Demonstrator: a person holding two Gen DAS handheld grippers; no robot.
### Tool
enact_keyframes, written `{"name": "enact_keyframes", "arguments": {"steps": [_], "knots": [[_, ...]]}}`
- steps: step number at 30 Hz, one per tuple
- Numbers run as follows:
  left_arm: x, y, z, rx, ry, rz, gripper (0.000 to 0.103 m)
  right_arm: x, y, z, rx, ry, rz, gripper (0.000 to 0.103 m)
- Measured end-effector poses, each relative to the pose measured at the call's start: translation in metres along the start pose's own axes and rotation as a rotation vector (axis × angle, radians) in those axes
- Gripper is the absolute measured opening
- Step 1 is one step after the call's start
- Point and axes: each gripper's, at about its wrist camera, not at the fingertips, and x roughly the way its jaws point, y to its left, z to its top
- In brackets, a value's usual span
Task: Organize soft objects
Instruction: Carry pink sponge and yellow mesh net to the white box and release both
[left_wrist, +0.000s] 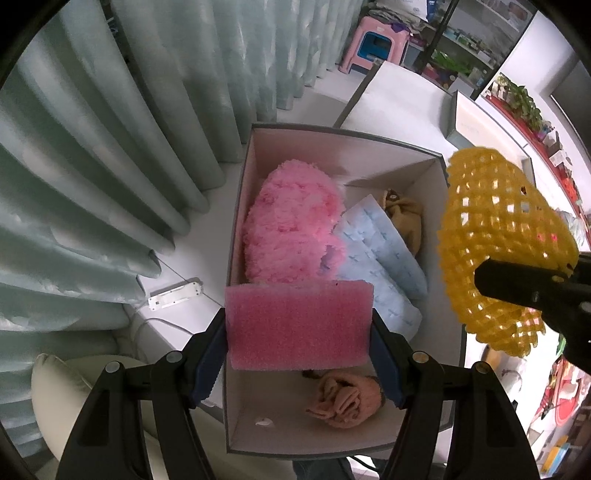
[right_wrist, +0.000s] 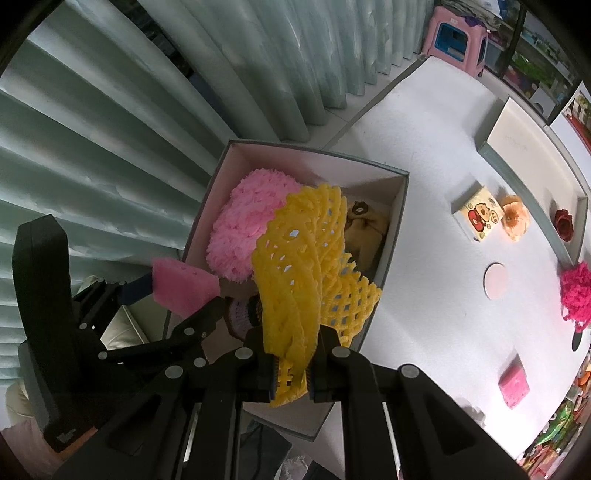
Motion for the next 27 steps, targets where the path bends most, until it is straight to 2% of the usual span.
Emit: {"name": "enact_keyframes", "arguments": {"steps": [27], "knots": [[0.019,-0.017,0.008,0.038,0.042,0.005,0.071,0.021,0.008,0.020,-0.025,0.031,-0.022,0.012]]}}
